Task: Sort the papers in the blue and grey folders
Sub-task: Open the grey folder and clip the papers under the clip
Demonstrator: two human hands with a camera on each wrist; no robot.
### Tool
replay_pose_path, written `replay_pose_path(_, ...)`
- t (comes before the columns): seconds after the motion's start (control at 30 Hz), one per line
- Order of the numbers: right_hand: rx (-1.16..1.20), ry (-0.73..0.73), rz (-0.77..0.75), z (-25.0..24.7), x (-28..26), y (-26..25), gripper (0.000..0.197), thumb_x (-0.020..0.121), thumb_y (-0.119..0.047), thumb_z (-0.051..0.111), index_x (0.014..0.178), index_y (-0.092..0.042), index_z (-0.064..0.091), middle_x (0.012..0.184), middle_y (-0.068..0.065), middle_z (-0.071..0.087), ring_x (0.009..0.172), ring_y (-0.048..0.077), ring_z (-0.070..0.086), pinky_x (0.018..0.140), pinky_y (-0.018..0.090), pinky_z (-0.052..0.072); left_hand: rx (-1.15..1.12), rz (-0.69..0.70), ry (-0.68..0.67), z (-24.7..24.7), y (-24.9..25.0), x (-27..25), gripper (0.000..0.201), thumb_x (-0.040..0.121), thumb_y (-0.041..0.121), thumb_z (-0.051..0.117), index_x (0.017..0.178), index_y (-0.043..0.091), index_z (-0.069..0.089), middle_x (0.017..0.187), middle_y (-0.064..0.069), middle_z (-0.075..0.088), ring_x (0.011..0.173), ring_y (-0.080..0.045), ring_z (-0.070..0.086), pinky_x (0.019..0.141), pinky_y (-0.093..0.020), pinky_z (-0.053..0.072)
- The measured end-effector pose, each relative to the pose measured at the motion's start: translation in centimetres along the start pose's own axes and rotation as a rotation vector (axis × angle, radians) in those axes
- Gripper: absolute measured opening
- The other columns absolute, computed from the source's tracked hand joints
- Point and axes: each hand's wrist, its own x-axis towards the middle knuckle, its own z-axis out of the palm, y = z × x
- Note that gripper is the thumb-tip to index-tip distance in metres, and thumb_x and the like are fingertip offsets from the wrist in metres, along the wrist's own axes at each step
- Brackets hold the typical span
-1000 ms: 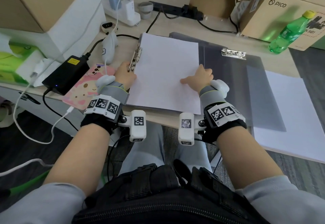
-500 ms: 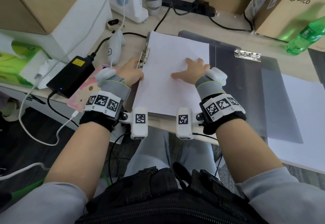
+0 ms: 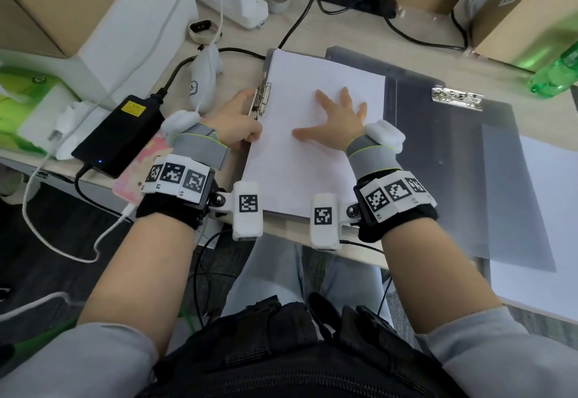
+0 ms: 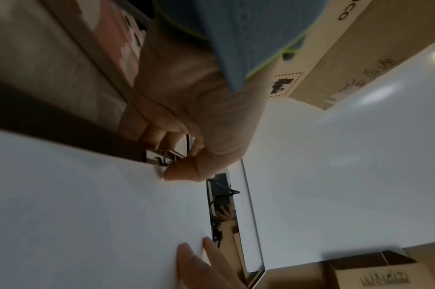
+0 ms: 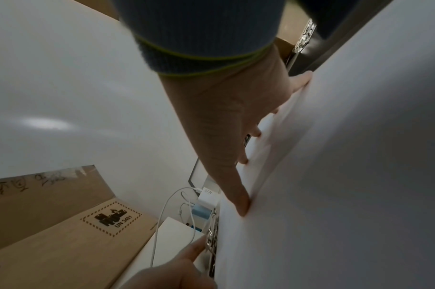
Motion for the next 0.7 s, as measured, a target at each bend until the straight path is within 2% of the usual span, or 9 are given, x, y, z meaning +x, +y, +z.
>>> replay_pose_path(0.1, 0.012, -0.005, -0.017, 0.0, 0.1, 0.1, 0.092, 0.074, -0.057, 0.067, 0.148, -0.043, 0.013, 0.159, 0.001, -0.014, 0.142, 0.041, -0.022, 0.118, 0.05, -0.005, -0.092, 0.039, -0.032, 0.0, 0.7, 0.6, 0.082, 0.071, -0.002, 0.057, 0.144, 0.019, 0.026, 0.109, -0.011, 0.058, 0.084, -0.025, 0.055, 0.074, -0.029, 0.047)
replay_pose_path(0.13, 0.022, -0.009, -0.017, 0.0, 0.2, 0.1, 0.092, 0.074, -0.057, 0.067, 0.148, -0.043, 0.014, 0.159, 0.001, -0.014, 0.142, 0.041, -0.023, 0.118, 0.05, -0.006, -0.141, 0.046, -0.038, 0.2, 1.1, 0.6, 0.076, 0.074, -0.004, 0.055, 0.143, 0.017, 0.028, 0.109, -0.011, 0.057, 0.087, -0.024, 0.054, 0.074, -0.03, 0.047)
replay_pose_path(0.27, 0.065, 0.0, -0.026, 0.1, 0.1, 0.3, 0.091, 0.075, -0.055, 0.068, 0.147, -0.044, 0.014, 0.159, -0.003, -0.015, 0.141, 0.04, -0.026, 0.118, 0.05, -0.005, -0.364, 0.024, -0.019, 0.4, 1.5, 0.5, 0.06, 0.071, 0.002, 0.051, 0.13, 0.011, 0.047, 0.093, -0.009, 0.058, 0.063, -0.014, 0.058, 0.049, -0.019, 0.048)
replay_pose_path(0.33, 0.094, -0.007, -0.023, 0.2, 0.2, 0.5, 0.09, 0.075, -0.054, 0.068, 0.147, -0.046, 0.014, 0.159, -0.005, -0.016, 0.141, 0.039, -0.027, 0.118, 0.053, -0.004, -0.447, 0.012, 0.013, 0.5, 1.6, 0.2, 0.049, 0.075, 0.004, 0.049, 0.123, 0.011, 0.049, 0.081, -0.002, 0.056, 0.051, -0.009, 0.056, 0.042, -0.015, 0.044)
replay_pose_path(0.43, 0.118, -0.005, -0.023, 0.6, 0.4, 0.8, 0.091, 0.073, -0.054, 0.068, 0.145, -0.049, 0.013, 0.158, -0.01, -0.017, 0.141, 0.037, -0.028, 0.117, 0.058, -0.002, -0.536, -0.055, -0.008, 0.6, 1.9, -0.5, 0.014, 0.076, 0.023, 0.053, 0.089, 0.02, 0.057, 0.071, 0.004, 0.052, 0.054, -0.008, 0.047, 0.044, -0.015, 0.038)
replay_pose_path(0.5, 0.127, 0.006, -0.03, 0.9, 0.6, 1.1, 0.091, 0.072, -0.055, 0.068, 0.144, -0.051, 0.013, 0.158, -0.012, -0.016, 0.141, 0.035, -0.028, 0.116, 0.059, -0.001, -0.596, -0.113, -0.044, 0.5, 1.2, -0.5, 0.024, 0.087, 0.044, 0.046, 0.078, 0.024, 0.056, 0.07, 0.007, 0.052, 0.055, -0.008, 0.046, 0.05, -0.018, 0.037)
replay_pose_path(0.57, 0.131, 0.008, -0.031, 1.2, 0.7, 1.4, 0.092, 0.069, -0.057, 0.068, 0.143, -0.053, 0.014, 0.158, -0.014, -0.016, 0.142, 0.033, -0.028, 0.116, 0.06, 0.001, -0.583, -0.123, -0.037, 0.4, 0.1, -0.5, 0.035, 0.09, 0.053, 0.039, 0.079, 0.025, 0.058, 0.072, 0.008, 0.056, 0.057, -0.008, 0.05, 0.055, -0.019, 0.038)
replay_pose_path(0.63, 0.118, 0.018, -0.026, 1.3, 1.1, 1.5, 0.093, 0.065, -0.061, 0.066, 0.142, -0.055, 0.014, 0.157, -0.016, -0.016, 0.142, 0.032, -0.028, 0.114, 0.062, 0.002, -0.541, -0.142, -0.046, 0.5, 0.0, -1.1, 0.022, 0.082, 0.045, 0.053, 0.073, 0.026, 0.058, 0.063, 0.01, 0.059, 0.054, -0.007, 0.05, 0.057, -0.02, 0.035)
replay_pose_path(0.7, 0.122, 0.024, -0.025, 1.4, 1.1, 1.5, 0.093, 0.065, -0.06, 0.066, 0.142, -0.055, 0.015, 0.158, -0.015, -0.015, 0.142, 0.032, -0.027, 0.115, 0.061, 0.001, -0.522, -0.141, -0.014, 0.7, -0.6, -1.3, 0.015, 0.085, 0.033, 0.054, 0.074, 0.025, 0.058, 0.061, 0.011, 0.057, 0.054, -0.007, 0.047, 0.058, -0.022, 0.034)
